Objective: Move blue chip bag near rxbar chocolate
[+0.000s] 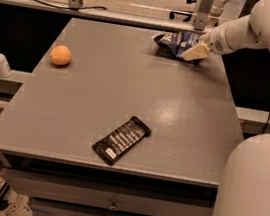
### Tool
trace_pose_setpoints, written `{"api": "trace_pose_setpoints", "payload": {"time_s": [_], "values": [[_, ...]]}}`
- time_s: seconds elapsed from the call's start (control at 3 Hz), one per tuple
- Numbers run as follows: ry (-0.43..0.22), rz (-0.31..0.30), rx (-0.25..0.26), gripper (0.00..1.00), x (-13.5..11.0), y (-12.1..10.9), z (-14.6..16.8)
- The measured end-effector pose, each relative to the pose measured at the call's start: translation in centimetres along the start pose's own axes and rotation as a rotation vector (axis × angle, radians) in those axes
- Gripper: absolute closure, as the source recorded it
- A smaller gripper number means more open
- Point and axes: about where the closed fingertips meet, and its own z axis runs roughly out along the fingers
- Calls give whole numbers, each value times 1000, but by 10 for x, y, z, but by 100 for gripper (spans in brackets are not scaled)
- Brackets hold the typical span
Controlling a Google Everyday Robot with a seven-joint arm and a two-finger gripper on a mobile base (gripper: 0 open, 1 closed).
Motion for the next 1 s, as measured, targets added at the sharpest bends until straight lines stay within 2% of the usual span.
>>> {"api": "trace_pose_setpoints", "payload": {"time_s": [0.33, 0.67, 1.0], "values": [[-10, 12, 10, 65, -2, -8, 2], [-10, 3, 11, 88, -7, -8, -13], [-12, -30, -4, 100, -19, 5, -43]]}}
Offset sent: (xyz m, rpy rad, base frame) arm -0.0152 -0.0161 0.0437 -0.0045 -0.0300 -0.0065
